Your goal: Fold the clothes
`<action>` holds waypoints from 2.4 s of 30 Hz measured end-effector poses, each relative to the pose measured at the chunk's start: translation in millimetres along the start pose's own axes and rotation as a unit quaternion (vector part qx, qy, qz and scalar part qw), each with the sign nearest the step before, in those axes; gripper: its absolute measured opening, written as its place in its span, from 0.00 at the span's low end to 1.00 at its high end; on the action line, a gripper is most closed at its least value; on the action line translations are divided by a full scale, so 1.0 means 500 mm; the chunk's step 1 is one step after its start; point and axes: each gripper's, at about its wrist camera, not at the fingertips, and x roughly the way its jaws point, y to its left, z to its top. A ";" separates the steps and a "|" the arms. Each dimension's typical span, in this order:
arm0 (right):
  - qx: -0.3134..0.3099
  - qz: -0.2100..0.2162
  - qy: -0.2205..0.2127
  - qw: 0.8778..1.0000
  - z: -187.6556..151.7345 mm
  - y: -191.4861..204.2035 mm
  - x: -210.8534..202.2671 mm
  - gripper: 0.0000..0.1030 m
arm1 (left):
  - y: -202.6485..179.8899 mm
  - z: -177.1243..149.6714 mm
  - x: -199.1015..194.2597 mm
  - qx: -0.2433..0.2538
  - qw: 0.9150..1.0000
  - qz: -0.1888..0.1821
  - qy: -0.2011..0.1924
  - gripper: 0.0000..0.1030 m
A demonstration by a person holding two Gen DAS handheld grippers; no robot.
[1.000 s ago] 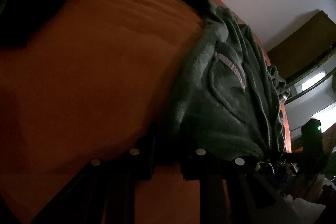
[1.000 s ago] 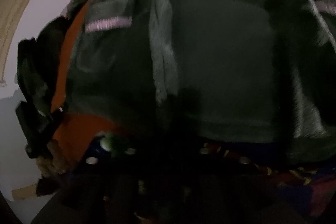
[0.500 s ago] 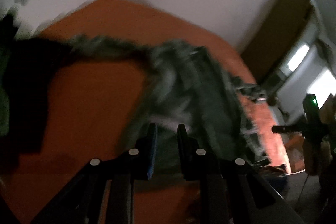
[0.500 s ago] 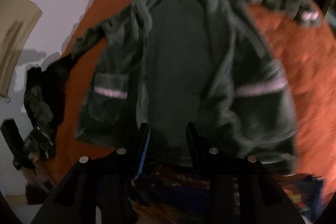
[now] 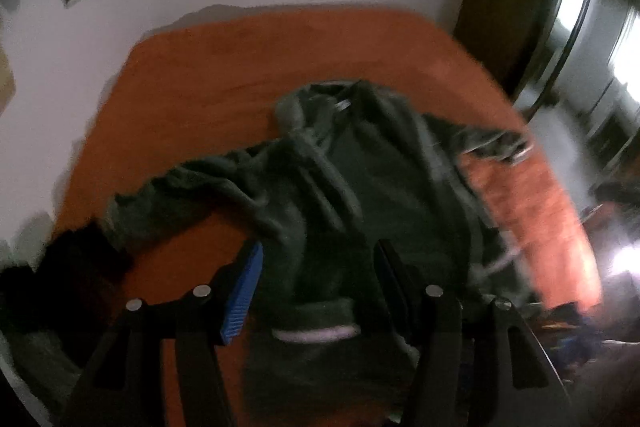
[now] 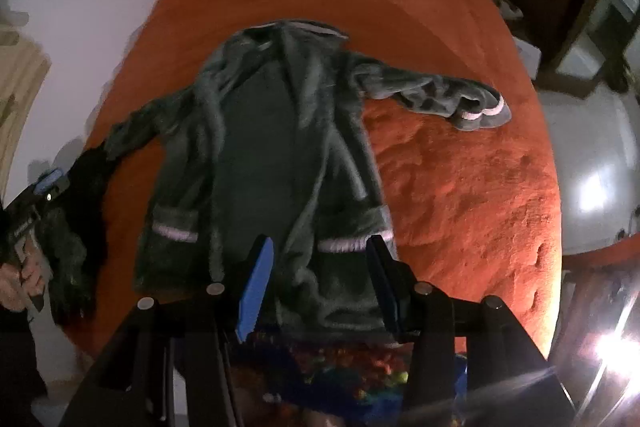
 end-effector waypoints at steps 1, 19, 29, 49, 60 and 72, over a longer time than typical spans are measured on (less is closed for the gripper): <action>0.010 0.001 0.006 1.000 0.029 -0.011 0.027 0.46 | 0.003 0.014 0.025 0.002 1.000 0.005 0.006 0.58; -0.063 0.021 0.043 0.997 0.492 -0.159 0.381 0.54 | 0.206 0.229 0.538 -0.120 0.987 -0.018 0.109 0.58; -0.111 0.047 0.051 0.991 0.555 -0.192 0.552 0.57 | 0.149 0.234 0.665 0.054 0.988 -0.026 0.142 0.58; -0.073 0.089 0.020 0.993 0.583 -0.283 0.573 0.09 | 0.257 0.199 0.697 0.044 0.983 -0.077 0.164 0.59; -0.035 0.046 0.036 0.998 0.576 -0.341 0.566 0.09 | 0.257 0.210 0.621 0.003 0.995 0.084 0.057 0.09; 0.044 -0.029 0.038 0.998 0.557 -0.416 0.581 0.08 | 0.385 0.158 0.594 -0.109 0.985 0.112 0.075 0.12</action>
